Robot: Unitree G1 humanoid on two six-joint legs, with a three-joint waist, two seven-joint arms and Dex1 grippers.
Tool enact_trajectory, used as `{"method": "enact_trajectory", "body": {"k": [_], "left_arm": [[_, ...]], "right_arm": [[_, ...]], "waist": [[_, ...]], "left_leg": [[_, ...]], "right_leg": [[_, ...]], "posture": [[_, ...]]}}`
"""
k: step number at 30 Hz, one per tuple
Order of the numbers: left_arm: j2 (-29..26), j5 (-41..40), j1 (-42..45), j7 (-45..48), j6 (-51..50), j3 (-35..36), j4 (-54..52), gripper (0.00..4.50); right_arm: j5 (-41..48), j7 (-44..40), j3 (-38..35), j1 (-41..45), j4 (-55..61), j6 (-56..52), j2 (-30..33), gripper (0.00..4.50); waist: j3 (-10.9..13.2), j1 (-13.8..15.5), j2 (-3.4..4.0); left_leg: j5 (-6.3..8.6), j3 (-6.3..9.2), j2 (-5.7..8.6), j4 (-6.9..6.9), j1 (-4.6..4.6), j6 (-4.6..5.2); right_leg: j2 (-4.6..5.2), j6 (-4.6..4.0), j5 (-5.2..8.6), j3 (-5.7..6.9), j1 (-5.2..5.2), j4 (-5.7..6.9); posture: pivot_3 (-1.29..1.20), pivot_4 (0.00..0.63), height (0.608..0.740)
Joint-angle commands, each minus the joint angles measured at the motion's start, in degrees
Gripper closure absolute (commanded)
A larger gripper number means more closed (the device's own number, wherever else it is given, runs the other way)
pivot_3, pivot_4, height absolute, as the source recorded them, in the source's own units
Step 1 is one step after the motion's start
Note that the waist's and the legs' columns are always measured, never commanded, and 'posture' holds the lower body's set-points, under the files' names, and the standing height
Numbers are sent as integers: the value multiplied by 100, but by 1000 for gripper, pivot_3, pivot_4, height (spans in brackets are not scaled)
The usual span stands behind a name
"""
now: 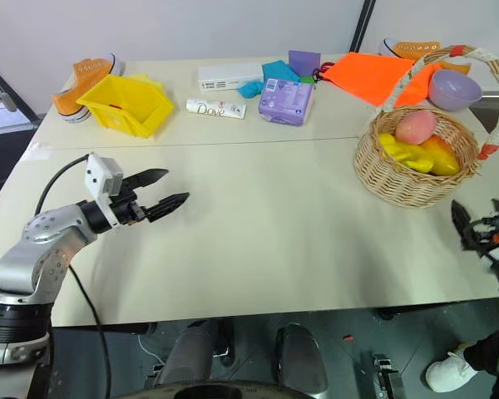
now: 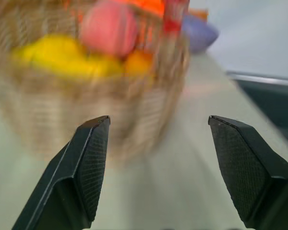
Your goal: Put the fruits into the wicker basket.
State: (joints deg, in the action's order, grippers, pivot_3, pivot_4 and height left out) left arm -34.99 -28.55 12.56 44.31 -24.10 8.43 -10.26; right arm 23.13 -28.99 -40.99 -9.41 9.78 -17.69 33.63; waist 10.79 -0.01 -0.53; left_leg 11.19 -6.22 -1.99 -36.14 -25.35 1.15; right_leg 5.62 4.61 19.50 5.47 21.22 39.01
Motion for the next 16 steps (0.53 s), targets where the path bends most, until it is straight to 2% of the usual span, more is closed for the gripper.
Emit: {"method": "enact_trajectory", "body": {"k": [1, 4, 7, 12, 16], "left_arm": [[-10, 285, -269, -219, 565, 457, 338, 239], [120, 492, -673, -459, 963, 716, 706, 239], [230, 580, -1091, -563, 1199, 833, 749, 239], [308, 550, -1639, -706, 1273, 987, 521, 239], [359, 491, -1889, -748, 1286, 1073, 359, 239]], "right_arm": [[458, -535, 296, -330, 1001, 119, -79, 1113], [423, -875, 1376, -405, 1643, -29, -70, 1113], [174, -736, 2271, 47, 1683, -120, -209, 1113], [-214, -583, 3096, 759, 1134, -64, -405, 1113], [-333, -617, 3371, 1076, 789, 89, -497, 1113]], "waist": [[-3, -60, 5], [-4, -111, 4], [-4, -101, 2], [-7, -22, -4], [-8, -31, -7]], "left_leg": [[1, 0, -2, 0, 2, 0], [2, 1, -9, 2, 4, -1], [2, 1, -16, 2, 3, -2], [6, 2, -8, -1, -4, -5], [12, 3, -1, 2, -4, -11]], "right_leg": [[1, 0, 0, 0, -2, 0], [-1, -2, 0, -1, 0, 0], [-4, -4, -1, 0, 6, 0], [10, -6, -1, 2, 13, -3], [20, -7, -1, 4, 12, -5]], "posture": [[0, 150, 723], [0, 150, 723], [0, 150, 723], [0, 150, 723], [0, 150, 723]]}}
